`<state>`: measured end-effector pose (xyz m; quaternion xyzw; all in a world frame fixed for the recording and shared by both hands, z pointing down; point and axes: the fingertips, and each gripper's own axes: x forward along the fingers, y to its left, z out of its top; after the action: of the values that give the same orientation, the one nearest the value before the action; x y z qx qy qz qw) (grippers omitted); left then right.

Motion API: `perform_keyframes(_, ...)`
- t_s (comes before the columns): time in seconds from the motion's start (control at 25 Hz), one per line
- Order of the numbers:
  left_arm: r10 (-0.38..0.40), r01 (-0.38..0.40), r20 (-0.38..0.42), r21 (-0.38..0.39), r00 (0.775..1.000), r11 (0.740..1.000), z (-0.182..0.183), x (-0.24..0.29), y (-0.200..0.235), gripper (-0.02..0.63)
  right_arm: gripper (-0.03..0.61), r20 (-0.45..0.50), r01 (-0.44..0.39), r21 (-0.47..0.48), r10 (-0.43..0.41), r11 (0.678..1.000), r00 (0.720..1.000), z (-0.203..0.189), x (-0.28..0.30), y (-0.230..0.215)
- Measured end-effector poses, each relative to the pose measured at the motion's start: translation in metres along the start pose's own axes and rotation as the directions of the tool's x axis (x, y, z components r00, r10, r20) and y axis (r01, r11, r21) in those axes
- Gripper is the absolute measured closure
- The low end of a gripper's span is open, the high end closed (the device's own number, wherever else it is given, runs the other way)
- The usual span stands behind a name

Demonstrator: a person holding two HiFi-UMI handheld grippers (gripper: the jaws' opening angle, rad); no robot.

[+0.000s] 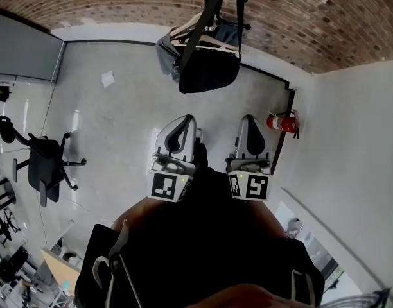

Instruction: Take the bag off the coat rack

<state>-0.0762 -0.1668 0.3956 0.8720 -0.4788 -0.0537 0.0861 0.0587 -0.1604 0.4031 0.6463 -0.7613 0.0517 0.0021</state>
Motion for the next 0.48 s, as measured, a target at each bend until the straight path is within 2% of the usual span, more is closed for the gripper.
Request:
perform_keyframes(0.12, -0.001, 0.001, 0.003, -0.029, 1.0, 1.0, 0.003, 0.005, 0.01, 0.595, 0.558, -0.022, -0.007, -0.016, 0.006, 1.0, 1.0, 0.003, 0.01, 0.006)
perform_keyframes(0.24, -0.039, 0.038, -0.02, -0.025, 0.999, 0.999, 0.001, 0.009, 0.014, 0.595, 0.558, -0.01, -0.005, -0.023, 0.005, 1.0, 1.0, 0.016, 0.013, 0.01)
perform_keyframes(0.48, -0.068, 0.068, 0.035, -0.005, 0.997, 0.998, 0.016, 0.023, 0.009, 0.595, 0.558, 0.025, 0.0, 0.016, 0.0, 1.0, 1.0, 0.031, 0.012, 0.005)
